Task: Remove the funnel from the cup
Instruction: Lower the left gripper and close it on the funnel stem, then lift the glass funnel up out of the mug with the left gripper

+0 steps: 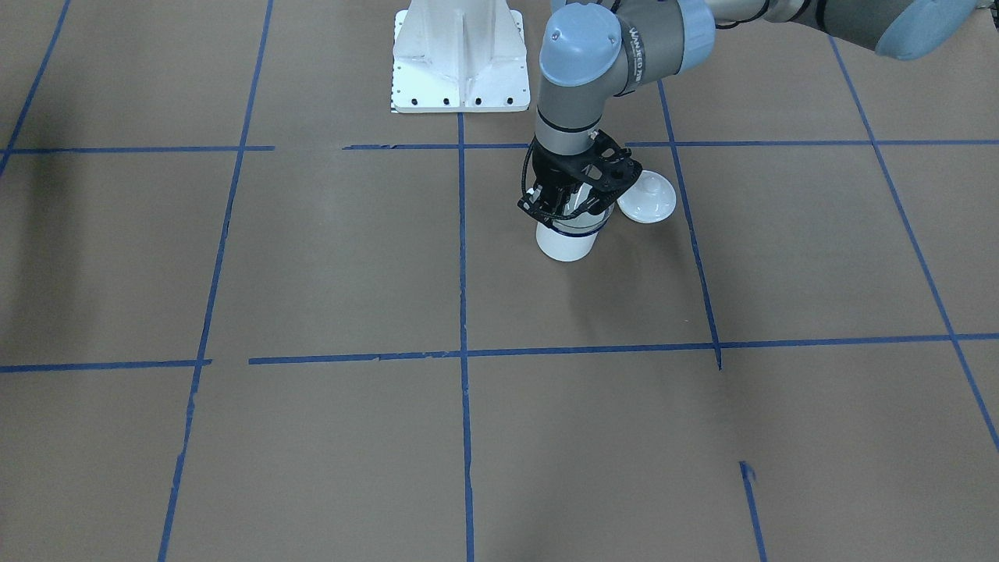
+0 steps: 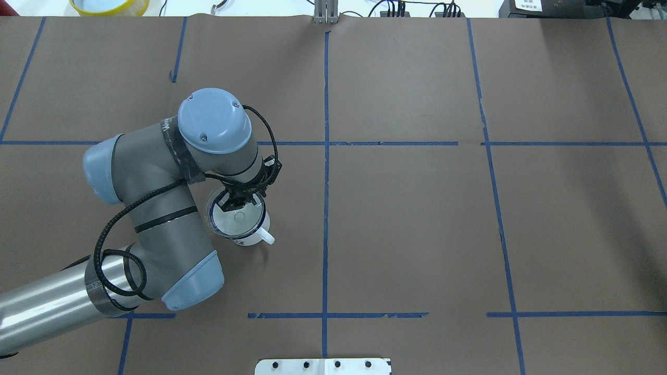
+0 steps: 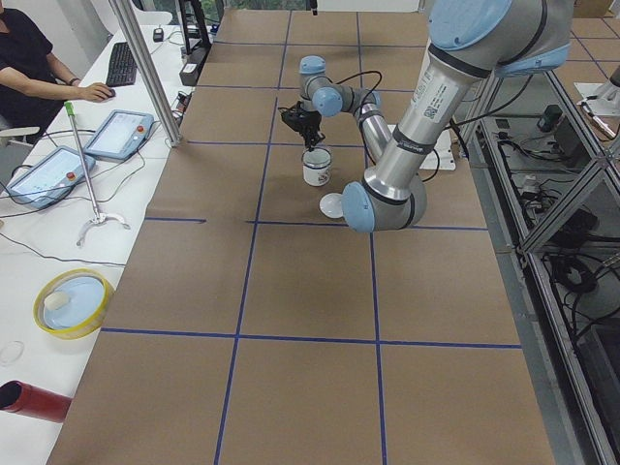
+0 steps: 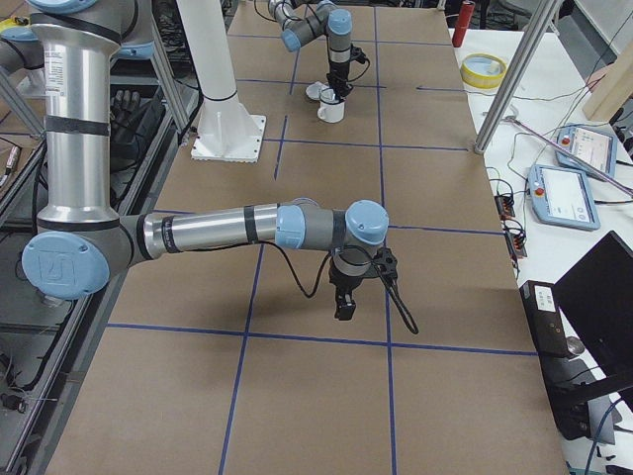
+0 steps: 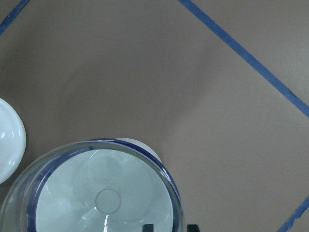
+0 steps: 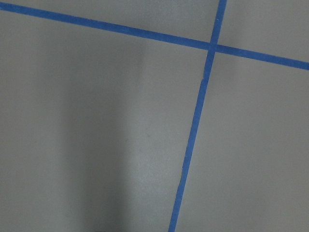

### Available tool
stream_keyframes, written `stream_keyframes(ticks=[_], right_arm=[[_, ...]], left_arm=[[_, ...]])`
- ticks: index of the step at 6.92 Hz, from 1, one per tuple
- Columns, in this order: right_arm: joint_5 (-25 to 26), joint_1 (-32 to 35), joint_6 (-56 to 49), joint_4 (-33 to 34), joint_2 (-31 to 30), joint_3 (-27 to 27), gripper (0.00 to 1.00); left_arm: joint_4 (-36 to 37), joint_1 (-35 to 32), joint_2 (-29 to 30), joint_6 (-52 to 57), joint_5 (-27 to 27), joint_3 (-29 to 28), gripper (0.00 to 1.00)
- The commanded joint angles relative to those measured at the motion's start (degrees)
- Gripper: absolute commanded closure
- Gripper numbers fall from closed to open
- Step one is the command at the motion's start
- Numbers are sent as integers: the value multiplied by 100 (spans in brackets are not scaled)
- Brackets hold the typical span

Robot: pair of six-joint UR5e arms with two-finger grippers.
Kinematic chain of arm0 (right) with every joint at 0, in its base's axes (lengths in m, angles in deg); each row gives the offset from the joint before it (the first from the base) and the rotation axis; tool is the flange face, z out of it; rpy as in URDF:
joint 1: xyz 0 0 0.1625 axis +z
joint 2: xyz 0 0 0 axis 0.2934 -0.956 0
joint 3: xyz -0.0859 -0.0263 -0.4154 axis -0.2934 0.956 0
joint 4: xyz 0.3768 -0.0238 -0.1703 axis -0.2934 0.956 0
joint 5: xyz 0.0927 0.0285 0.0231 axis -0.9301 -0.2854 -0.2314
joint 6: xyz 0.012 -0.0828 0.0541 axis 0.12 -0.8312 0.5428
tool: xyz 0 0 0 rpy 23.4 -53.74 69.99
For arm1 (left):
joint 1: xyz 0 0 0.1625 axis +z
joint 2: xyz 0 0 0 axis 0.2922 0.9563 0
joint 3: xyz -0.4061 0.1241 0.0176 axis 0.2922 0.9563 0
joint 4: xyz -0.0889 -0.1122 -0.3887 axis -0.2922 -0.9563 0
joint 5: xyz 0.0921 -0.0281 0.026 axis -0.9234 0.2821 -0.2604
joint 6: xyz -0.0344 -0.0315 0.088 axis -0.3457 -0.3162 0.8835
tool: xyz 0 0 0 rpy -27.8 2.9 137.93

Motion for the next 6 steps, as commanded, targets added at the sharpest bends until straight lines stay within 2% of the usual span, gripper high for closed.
stream_keyframes(ticks=[1, 3, 4, 5, 6], right_arm=[[0, 0, -6, 0, 0, 0, 0], [0, 0, 3, 0, 0, 0, 0], [0, 0, 3, 0, 0, 0, 0], [0, 0, 3, 0, 0, 0, 0], [0, 0, -6, 0, 0, 0, 0]], left_arm=[[0, 1, 7, 3, 0, -21, 100], [78, -16, 33, 38, -9, 118, 100], [453, -95, 164, 299, -18, 346, 100], [1014, -417, 496, 493, -157, 557, 100], [1106, -751, 612, 504, -158, 663, 100]])
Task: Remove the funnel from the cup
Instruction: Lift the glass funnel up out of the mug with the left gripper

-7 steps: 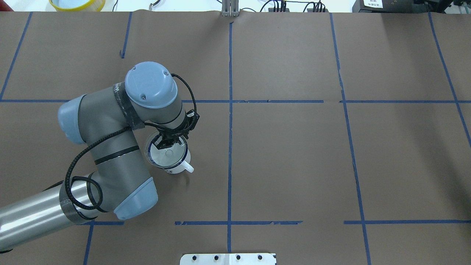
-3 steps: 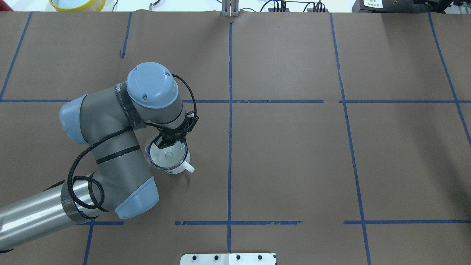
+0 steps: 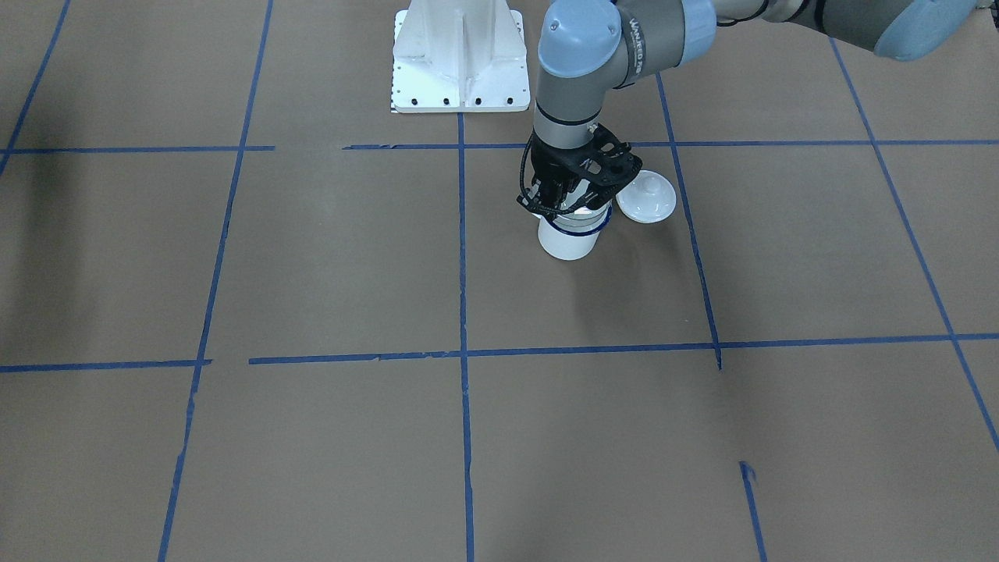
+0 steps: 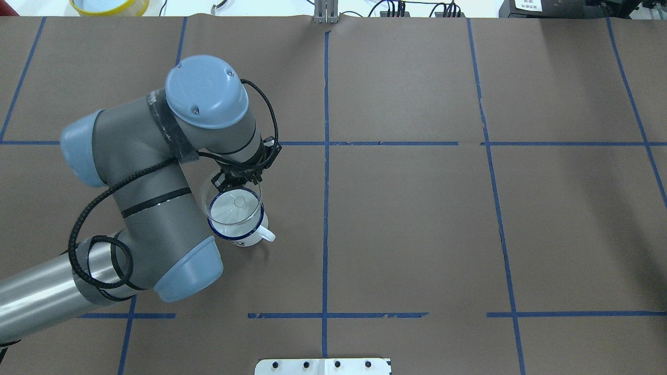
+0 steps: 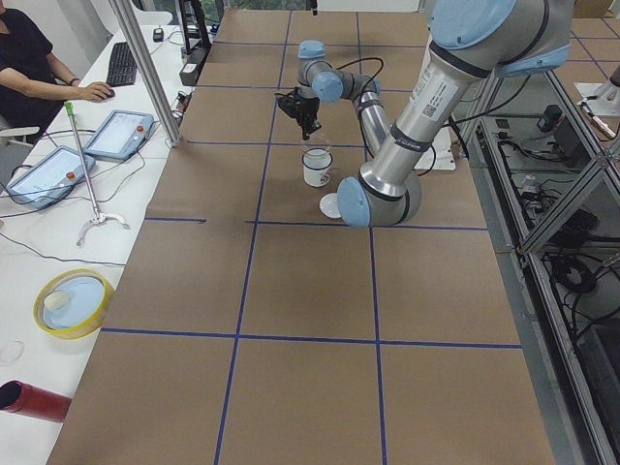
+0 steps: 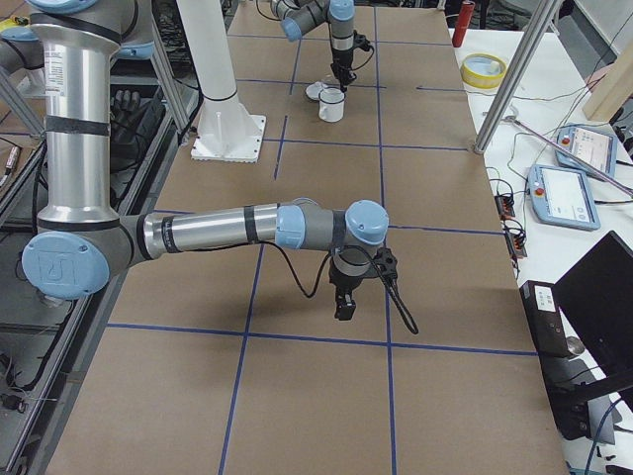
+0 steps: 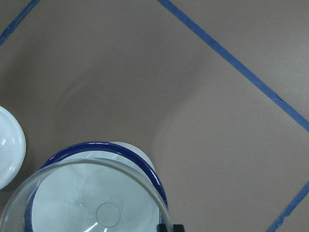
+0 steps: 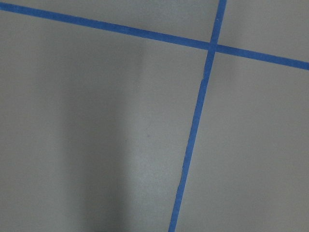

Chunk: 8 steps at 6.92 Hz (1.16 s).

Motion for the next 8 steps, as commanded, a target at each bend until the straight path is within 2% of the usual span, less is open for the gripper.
stream_keyframes(ticks=[1, 2, 3, 4, 5, 6, 7, 8], right_arm=[[0, 0, 2, 0, 0, 0, 0], [0, 0, -7, 0, 0, 0, 0], [0, 0, 2, 0, 0, 0, 0], [0, 0, -7, 0, 0, 0, 0], [0, 0, 2, 0, 0, 0, 0], [0, 0, 2, 0, 0, 0, 0], [0, 0, 2, 0, 0, 0, 0], [0, 0, 2, 0, 0, 0, 0]], left_arm=[[246, -529, 171, 132, -90, 174, 100], [-199, -887, 136, 63, -238, 96, 100], [-1212, -1091, -221, -286, -222, 26, 100], [-2780, -1171, -564, -1368, -248, -549, 100], [-4292, -1172, -776, -1727, -440, -1321, 100], [-5325, -1155, -778, -2018, -886, -1972, 100], [-6537, -1111, -778, -2317, -1621, -2631, 100], [-7149, -902, -848, -2407, -2194, -2838, 100]])
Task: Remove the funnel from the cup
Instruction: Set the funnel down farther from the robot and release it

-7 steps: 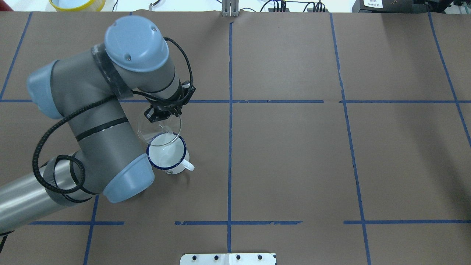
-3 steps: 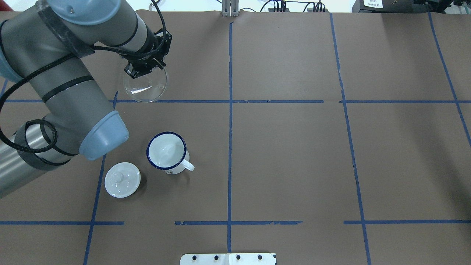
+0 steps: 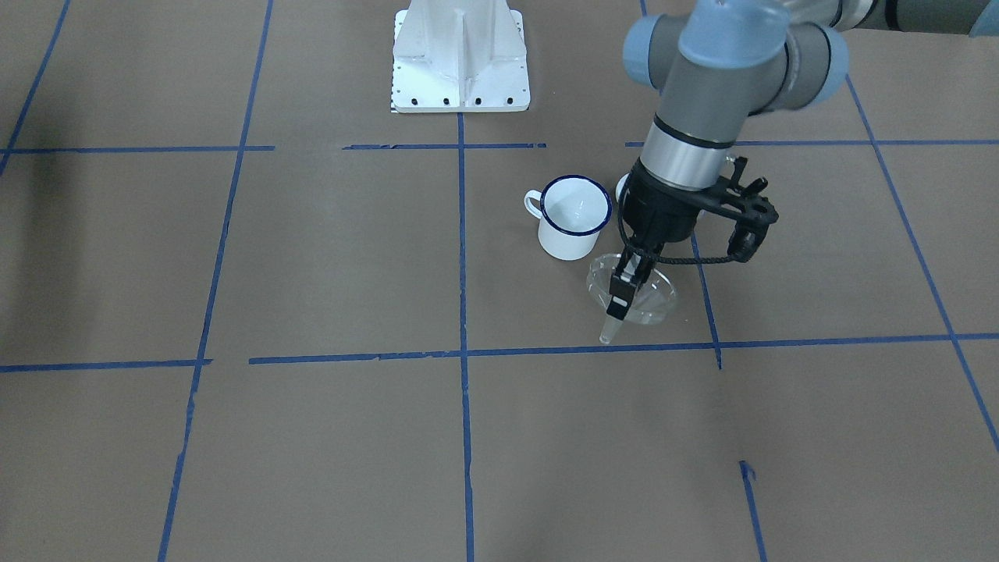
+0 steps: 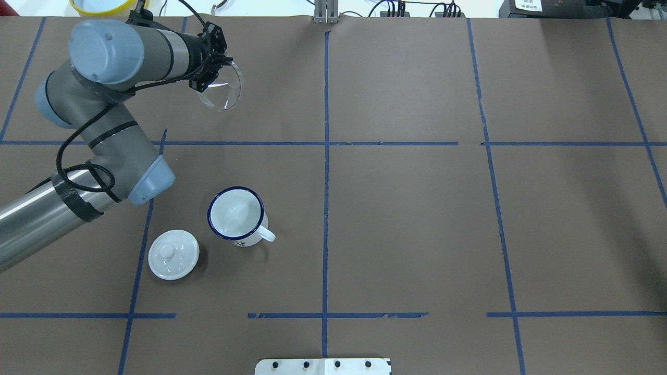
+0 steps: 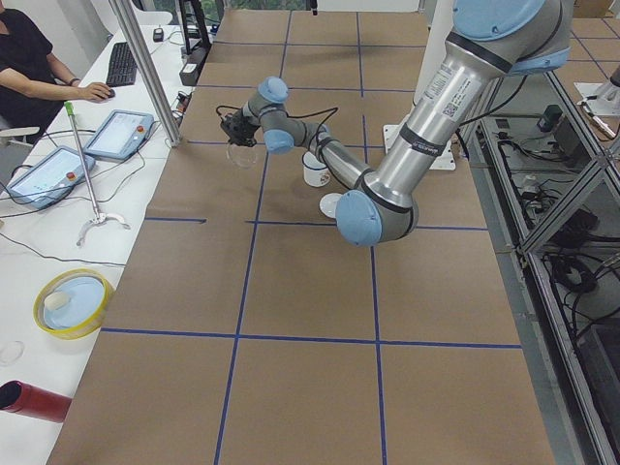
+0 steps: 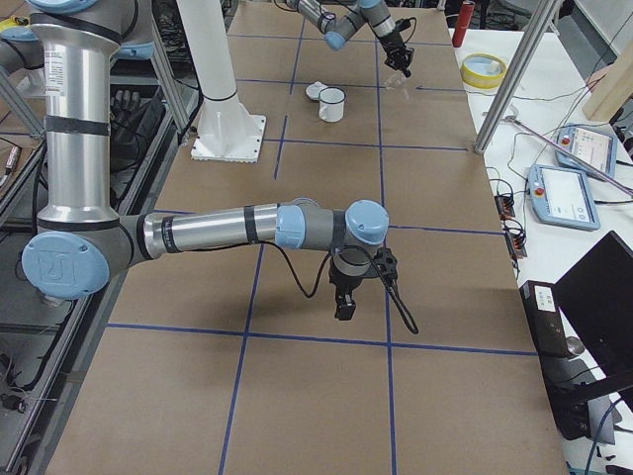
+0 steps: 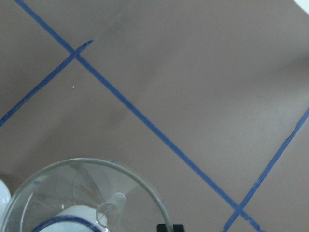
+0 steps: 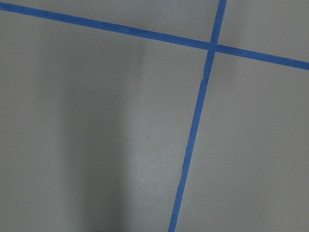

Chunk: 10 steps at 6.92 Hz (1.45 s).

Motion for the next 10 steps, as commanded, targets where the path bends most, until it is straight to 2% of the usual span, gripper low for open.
stream_keyframes(ticks=[1, 2, 3, 5, 6, 8, 9, 10], right_arm=[[0, 0, -8, 0, 0, 0, 0], [0, 0, 0, 0, 0, 0, 0], [0, 0, -8, 0, 0, 0, 0], [0, 0, -8, 0, 0, 0, 0], [0, 0, 0, 0, 0, 0, 0], [0, 0, -8, 0, 0, 0, 0], [0, 0, 0, 0, 0, 0, 0], [0, 0, -8, 0, 0, 0, 0]], left_arm=[[-1223, 219, -49, -496, -1014, -562, 100], [-1843, 307, -57, -569, -1261, -876, 100], [-2693, 447, -110, -595, -1820, -1332, 100], [-2816, 623, -136, -833, -1826, -1441, 100], [-2816, 720, -163, -824, -1808, -1450, 94], [-2816, 878, -198, -815, -1799, -1547, 70], [-2808, 862, -207, -781, -1730, -1512, 13], [-2738, 792, -207, -606, -1512, -1312, 0]])
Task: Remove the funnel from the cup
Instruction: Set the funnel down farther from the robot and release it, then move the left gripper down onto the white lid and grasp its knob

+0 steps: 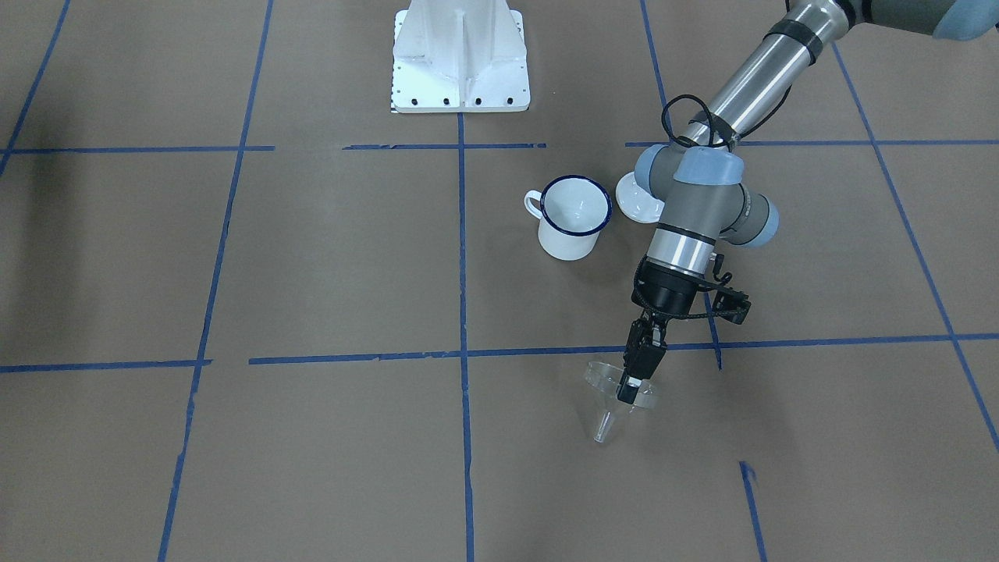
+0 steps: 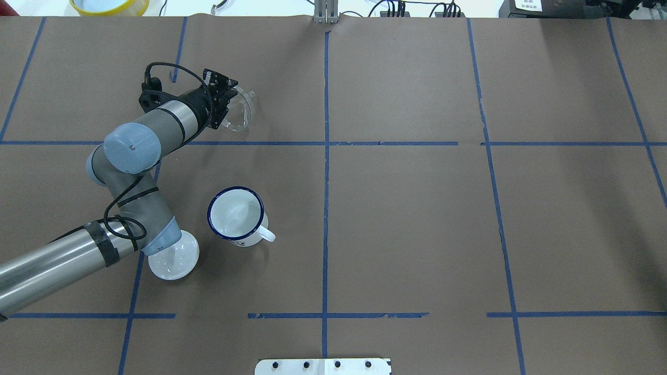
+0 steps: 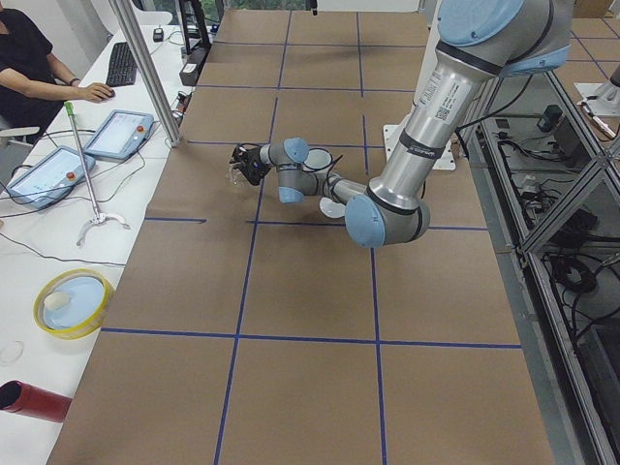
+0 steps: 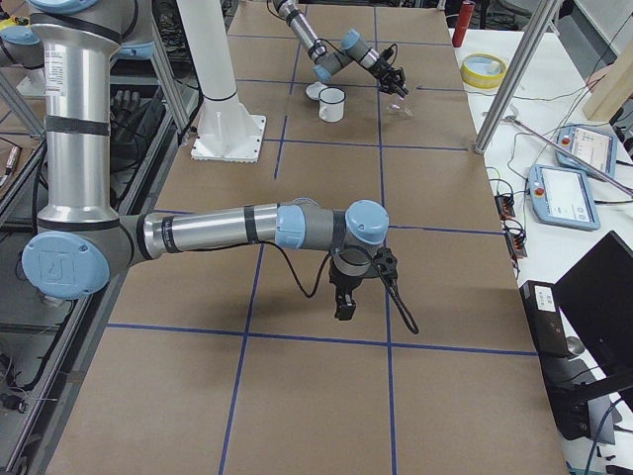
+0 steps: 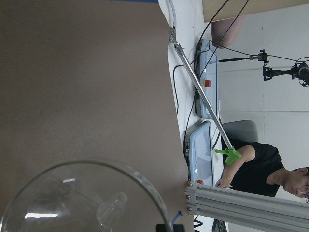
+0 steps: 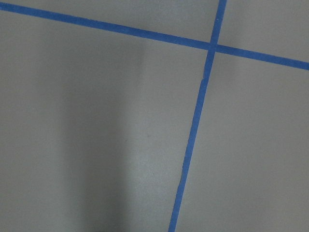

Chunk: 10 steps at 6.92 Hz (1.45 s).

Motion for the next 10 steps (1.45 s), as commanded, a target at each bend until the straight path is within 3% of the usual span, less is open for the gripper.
stream_keyframes(ticks=[1, 2, 3, 4, 6, 8, 10], right_arm=[[0, 0, -5, 0, 0, 0, 0], [0, 0, 4, 0, 0, 0, 0], [0, 0, -5, 0, 0, 0, 0], [0, 0, 4, 0, 0, 0, 0], [0, 0, 4, 0, 0, 0, 0], [0, 0, 4, 0, 0, 0, 0], [0, 0, -5, 0, 0, 0, 0]], left_arm=[[253, -95, -66, 484, 508, 419, 0], [690, -78, -606, 653, 816, 1066, 0], [1469, -96, -1116, 1220, 1533, 1916, 0], [2382, -104, -1504, 1609, 1836, 2690, 0], [5032, -113, -1850, 3145, 2434, 3923, 0], [5885, -96, -2070, 3178, 2689, 4393, 0], [5994, 79, -2404, 3125, 3452, 4676, 0]])
